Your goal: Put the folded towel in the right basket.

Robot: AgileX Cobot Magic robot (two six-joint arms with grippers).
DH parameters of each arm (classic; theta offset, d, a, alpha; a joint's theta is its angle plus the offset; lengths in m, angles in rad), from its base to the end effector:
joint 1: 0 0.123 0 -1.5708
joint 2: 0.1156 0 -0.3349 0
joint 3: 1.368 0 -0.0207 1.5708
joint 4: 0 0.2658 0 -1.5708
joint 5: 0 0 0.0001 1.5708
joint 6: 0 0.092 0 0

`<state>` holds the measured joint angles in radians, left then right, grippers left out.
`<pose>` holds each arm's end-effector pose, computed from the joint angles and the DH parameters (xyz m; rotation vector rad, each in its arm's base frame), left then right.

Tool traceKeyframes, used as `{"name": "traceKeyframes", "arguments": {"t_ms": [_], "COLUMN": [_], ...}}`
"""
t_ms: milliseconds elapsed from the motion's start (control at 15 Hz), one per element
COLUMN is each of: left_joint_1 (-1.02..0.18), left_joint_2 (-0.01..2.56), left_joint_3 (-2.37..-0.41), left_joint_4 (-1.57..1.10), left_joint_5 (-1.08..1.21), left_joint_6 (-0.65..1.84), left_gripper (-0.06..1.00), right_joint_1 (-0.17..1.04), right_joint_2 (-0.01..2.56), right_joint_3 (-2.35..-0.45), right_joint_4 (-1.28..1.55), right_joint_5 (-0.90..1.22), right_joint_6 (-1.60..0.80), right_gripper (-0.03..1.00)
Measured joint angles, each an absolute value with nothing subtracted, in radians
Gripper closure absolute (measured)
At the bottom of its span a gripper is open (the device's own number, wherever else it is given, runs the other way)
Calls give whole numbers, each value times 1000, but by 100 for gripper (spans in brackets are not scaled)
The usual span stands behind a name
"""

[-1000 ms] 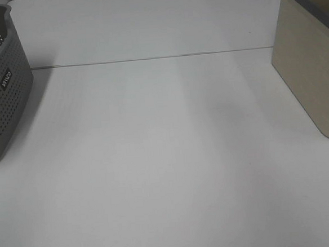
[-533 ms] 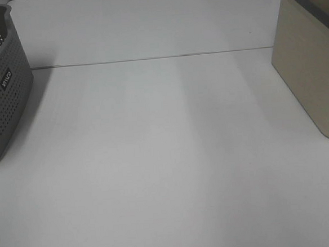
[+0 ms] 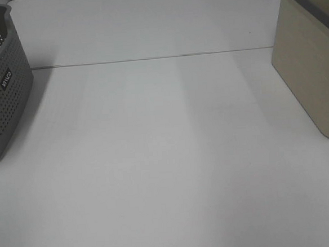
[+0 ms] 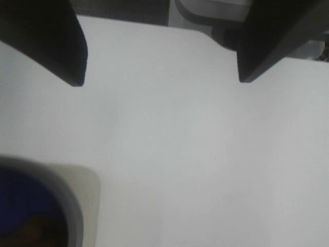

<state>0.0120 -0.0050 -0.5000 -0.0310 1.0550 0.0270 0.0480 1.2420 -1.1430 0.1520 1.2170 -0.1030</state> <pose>-0.0416 -0.0030 0.2844 0.0167 2.0332 -0.0125 0.2250 0.0239 0.3822 -0.1713 2.7842 0.1986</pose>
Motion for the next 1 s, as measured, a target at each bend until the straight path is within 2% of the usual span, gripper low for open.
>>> {"name": "traceKeyframes", "arguments": {"t_ms": [67, 533, 1000], "left_joint_1": [12, 12, 12], "left_joint_2": [-5, -5, -5], "left_joint_3": [-500, -500, -500], "left_joint_4": [-31, -31, -31], "left_joint_5": [1055, 1055, 1055], "left_joint_6": [27, 27, 27], "left_gripper": [-2, -2, -2], "right_joint_1": [48, 48, 48], "right_joint_2": [1111, 619, 143], "right_joint_3": [-969, -555, -508], "right_joint_4": [145, 70, 60], "right_joint_5": [1216, 1133, 1065], "right_joint_6": [-103, -102, -102], "right_gripper": [21, 21, 21]}}
